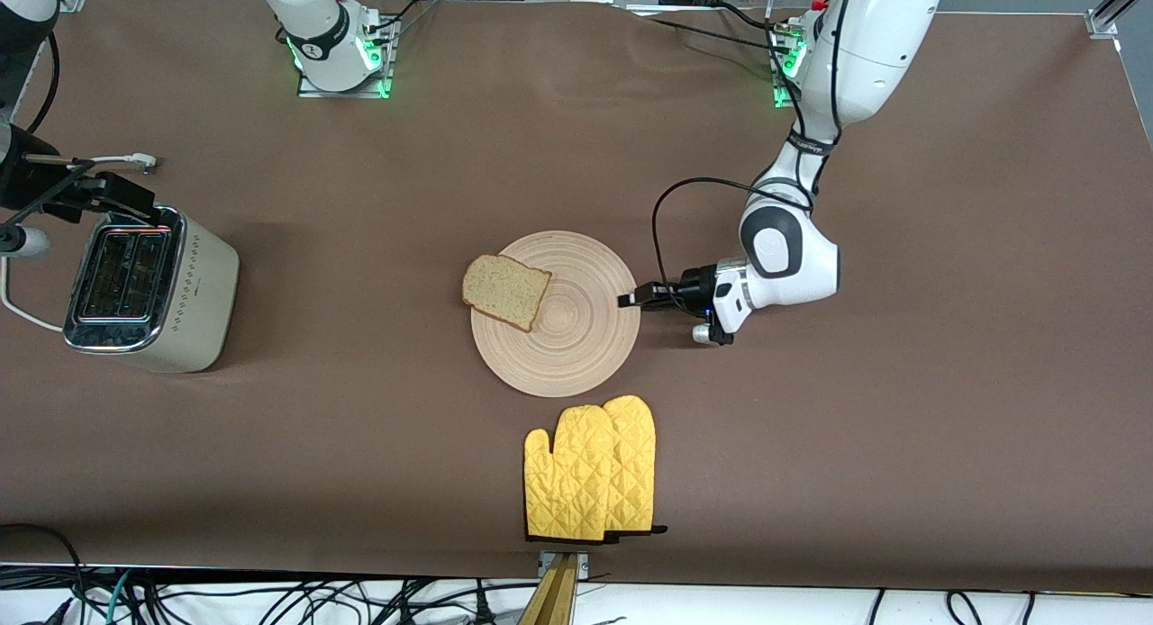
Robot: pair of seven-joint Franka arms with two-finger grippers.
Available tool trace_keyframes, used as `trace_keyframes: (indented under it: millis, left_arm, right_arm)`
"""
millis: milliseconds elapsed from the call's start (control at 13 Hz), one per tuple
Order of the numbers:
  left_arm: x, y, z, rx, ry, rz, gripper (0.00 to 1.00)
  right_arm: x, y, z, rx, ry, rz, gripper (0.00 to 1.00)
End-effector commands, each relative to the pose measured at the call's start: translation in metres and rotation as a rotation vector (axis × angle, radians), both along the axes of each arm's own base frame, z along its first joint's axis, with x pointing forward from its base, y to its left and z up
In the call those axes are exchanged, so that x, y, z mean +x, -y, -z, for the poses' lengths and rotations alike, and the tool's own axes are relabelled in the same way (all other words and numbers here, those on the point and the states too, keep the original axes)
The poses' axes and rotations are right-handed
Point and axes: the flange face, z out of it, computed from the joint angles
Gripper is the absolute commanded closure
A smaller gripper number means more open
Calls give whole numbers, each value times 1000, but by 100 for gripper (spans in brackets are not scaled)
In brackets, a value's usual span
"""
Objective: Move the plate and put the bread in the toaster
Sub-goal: 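Push the wooden plate with the left gripper toward the table's middle, then withdraw the left gripper while the right gripper reaches toward the bread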
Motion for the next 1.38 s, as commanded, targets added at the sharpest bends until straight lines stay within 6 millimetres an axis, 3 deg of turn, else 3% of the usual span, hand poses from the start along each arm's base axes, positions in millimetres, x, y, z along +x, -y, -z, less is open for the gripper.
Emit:
trace_keyframes:
  millis: [0,153,230,307,384,690,844,1304]
  left_arm:
    - [2,6,-7,-38,27,-15,100]
    - [1,4,-2,-33,10,-23,100]
    - [0,3,-1,-32,5,-25,95]
    - [0,2,1,-30,1,-27,39]
    - [1,-2,1,-27,0,-33,0]
    - [5,-31,-1,-12,7,-61,0]
    - [8,-67,-12,11,12,-105,0]
    - [24,-224,-138,284,60,-34,0]
  right_arm:
    - [1,-3,-5,3,7,-4,0]
    - [1,-5,-3,5,-4,-8,0]
    - [1,-5,-2,5,-5,-8,0]
    - [0,-5,-1,6,-8,-8,0]
    - [0,-5,-1,10,-8,-8,0]
    - [2,-8,8,16,-24,-4,0]
    - [5,-11,15,15,-39,0,0]
    - [13,-23,49,122,-88,42,0]
